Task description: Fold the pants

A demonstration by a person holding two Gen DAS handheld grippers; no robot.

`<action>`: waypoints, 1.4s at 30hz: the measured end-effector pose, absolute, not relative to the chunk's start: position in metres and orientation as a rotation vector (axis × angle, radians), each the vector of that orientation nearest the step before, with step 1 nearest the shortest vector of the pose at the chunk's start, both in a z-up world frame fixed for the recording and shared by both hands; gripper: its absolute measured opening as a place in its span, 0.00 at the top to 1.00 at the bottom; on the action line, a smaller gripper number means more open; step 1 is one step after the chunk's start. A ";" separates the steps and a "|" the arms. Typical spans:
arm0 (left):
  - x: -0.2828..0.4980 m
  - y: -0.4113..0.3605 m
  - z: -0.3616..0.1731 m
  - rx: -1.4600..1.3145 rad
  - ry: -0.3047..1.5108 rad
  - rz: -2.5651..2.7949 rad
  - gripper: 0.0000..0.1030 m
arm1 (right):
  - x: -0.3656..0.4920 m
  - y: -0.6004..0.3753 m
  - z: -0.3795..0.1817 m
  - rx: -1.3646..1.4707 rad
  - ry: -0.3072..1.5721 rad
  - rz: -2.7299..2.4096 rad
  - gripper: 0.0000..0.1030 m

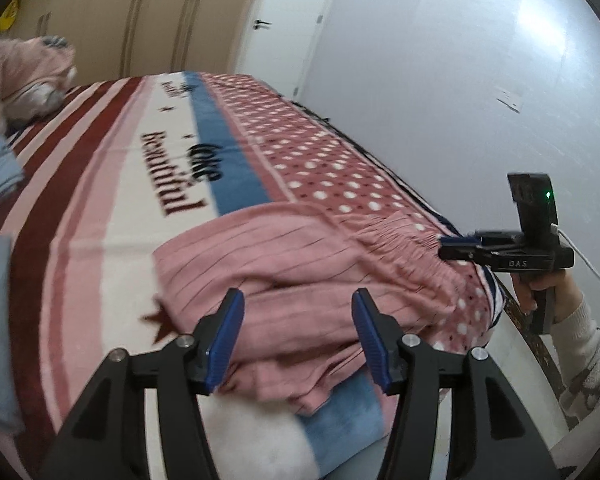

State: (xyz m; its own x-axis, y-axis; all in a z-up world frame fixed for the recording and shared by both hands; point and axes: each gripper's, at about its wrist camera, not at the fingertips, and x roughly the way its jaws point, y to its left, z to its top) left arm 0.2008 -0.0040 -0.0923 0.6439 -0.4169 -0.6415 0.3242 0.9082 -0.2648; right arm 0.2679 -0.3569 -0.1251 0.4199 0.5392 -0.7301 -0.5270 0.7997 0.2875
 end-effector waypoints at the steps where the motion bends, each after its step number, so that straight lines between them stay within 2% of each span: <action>1: 0.199 0.000 -0.094 -0.133 0.764 -0.412 0.50 | 0.269 -0.359 -0.131 0.059 0.937 0.689 0.68; 4: 0.197 0.009 -0.095 -0.148 0.763 -0.391 0.50 | 0.274 -0.354 -0.143 0.116 0.955 0.703 0.68; 5: 0.197 0.011 -0.095 -0.151 0.760 -0.389 0.50 | 0.275 -0.351 -0.145 0.097 0.949 0.688 0.71; 7: 0.197 0.013 -0.094 -0.153 0.753 -0.386 0.50 | 0.278 -0.343 -0.147 0.052 0.920 0.645 0.94; 8: 0.196 0.014 -0.093 -0.155 0.746 -0.387 0.50 | 0.280 -0.342 -0.145 0.046 0.898 0.623 0.96; 15: 0.191 0.019 -0.086 -0.156 0.720 -0.388 0.50 | 0.283 -0.358 -0.113 0.051 0.779 0.517 0.96; 20: 0.191 0.022 -0.087 -0.162 0.718 -0.385 0.50 | 0.278 -0.380 -0.122 0.063 0.828 0.446 0.96; 22: 0.192 0.021 -0.088 -0.158 0.721 -0.384 0.50 | 0.279 -0.379 -0.130 0.049 0.890 0.445 0.93; 23: 0.193 0.020 -0.089 -0.152 0.727 -0.388 0.50 | 0.276 -0.381 -0.129 0.036 0.882 0.416 0.86; 24: 0.193 0.018 -0.091 -0.148 0.733 -0.394 0.47 | 0.274 -0.381 -0.125 0.022 0.860 0.388 0.71; 25: 0.194 0.014 -0.093 -0.137 0.742 -0.409 0.44 | 0.271 -0.383 -0.119 0.027 0.826 0.371 0.67; 29: 0.194 -0.005 -0.106 -0.065 0.769 -0.441 0.41 | 0.266 -0.382 -0.096 0.119 0.751 0.457 0.63; 30: 0.195 -0.012 -0.111 -0.036 0.782 -0.440 0.41 | 0.267 -0.375 -0.096 0.128 0.756 0.490 0.52; 32: 0.197 -0.022 -0.120 0.009 0.803 -0.430 0.41 | 0.272 -0.356 -0.104 0.113 0.815 0.562 0.40; 34: 0.199 -0.028 -0.126 0.041 0.809 -0.421 0.41 | 0.277 -0.336 -0.120 0.071 0.884 0.605 0.40; 35: 0.199 -0.032 -0.129 0.071 0.806 -0.417 0.41 | 0.278 -0.327 -0.129 0.042 0.906 0.603 0.42; 37: 0.200 -0.037 -0.131 0.121 0.799 -0.388 0.43 | 0.277 -0.319 -0.138 -0.006 0.907 0.578 0.68; 38: 0.201 -0.040 -0.133 0.155 0.794 -0.350 0.48 | 0.277 -0.320 -0.139 -0.020 0.894 0.555 0.82; 40: 0.201 -0.042 -0.136 0.203 0.787 -0.295 0.76 | 0.277 -0.330 -0.136 0.035 0.872 0.551 0.86; 41: 0.201 -0.041 -0.136 0.219 0.782 -0.279 0.77 | 0.277 -0.336 -0.133 0.058 0.860 0.542 0.88; 42: 0.200 -0.040 -0.136 0.210 0.780 -0.287 0.82 | 0.275 -0.341 -0.130 0.072 0.843 0.533 0.88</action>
State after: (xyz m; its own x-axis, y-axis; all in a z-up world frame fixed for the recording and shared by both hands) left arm 0.2001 -0.0396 -0.1359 0.6752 -0.1763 -0.7162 0.3306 0.9404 0.0803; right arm 0.2745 -0.3411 -0.1297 0.5426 0.4761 -0.6920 -0.4205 0.8672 0.2669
